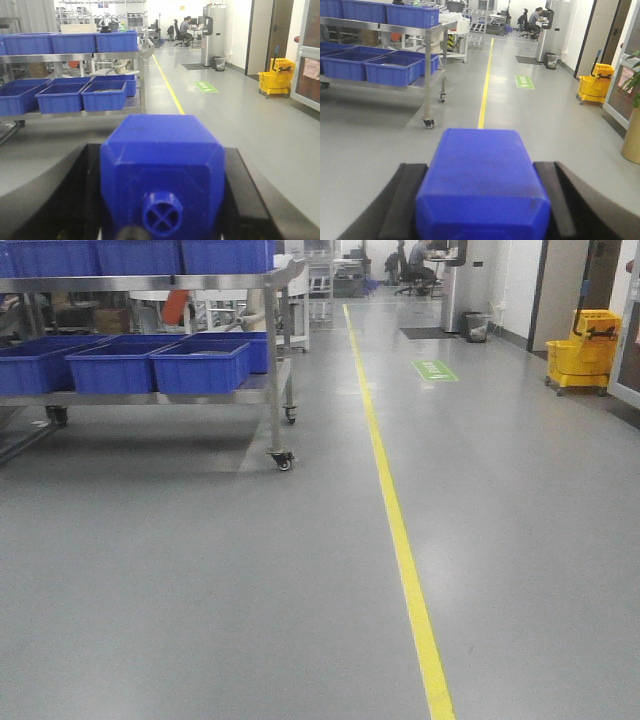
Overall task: Pick and sort blue part to right shelf
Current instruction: 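Drive the base along the aisle past the bin racks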
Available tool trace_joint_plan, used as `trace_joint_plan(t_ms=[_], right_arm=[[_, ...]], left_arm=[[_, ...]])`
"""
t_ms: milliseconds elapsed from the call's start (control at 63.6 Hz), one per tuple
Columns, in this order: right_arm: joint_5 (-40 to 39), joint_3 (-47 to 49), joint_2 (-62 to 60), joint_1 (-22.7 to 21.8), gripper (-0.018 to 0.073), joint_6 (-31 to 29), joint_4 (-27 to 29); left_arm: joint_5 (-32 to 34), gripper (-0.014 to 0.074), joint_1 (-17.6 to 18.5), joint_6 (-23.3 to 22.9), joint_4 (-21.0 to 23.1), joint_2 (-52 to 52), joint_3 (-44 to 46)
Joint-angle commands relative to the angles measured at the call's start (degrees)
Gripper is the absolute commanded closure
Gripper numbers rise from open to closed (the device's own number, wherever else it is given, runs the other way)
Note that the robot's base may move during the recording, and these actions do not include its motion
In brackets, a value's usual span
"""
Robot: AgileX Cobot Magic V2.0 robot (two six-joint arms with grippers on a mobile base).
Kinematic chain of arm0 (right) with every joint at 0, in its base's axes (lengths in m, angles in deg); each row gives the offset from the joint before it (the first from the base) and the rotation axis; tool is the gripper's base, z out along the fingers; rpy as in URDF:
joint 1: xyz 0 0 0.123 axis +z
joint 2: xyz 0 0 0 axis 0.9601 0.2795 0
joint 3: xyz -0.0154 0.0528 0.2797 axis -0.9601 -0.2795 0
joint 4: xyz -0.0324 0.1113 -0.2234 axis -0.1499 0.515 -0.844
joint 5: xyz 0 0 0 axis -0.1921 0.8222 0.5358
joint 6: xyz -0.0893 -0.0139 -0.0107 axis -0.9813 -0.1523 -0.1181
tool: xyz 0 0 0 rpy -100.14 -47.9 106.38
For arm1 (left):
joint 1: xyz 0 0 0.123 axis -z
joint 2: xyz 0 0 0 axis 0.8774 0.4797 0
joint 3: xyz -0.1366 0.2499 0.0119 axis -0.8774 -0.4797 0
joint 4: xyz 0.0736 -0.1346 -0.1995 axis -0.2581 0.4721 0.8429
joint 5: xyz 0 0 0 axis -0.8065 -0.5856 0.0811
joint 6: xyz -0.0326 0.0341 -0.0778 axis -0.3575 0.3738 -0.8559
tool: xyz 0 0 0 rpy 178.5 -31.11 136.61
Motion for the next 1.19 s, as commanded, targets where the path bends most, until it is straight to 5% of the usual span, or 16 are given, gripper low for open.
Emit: trace_joint_plan(t_ms=[0,1178], right_arm=[[-5.02,1.77,0.34,-0.39,0.0160,-0.29,-0.53],[-5.02,1.77,0.34,-0.39,0.0160,-0.29,-0.53]], left_arm=[[5.11,0.0188,-0.04,-0.58,0.44,0.61,1.67],[5.11,0.0188,-0.04,-0.58,0.44,0.82,1.39]])
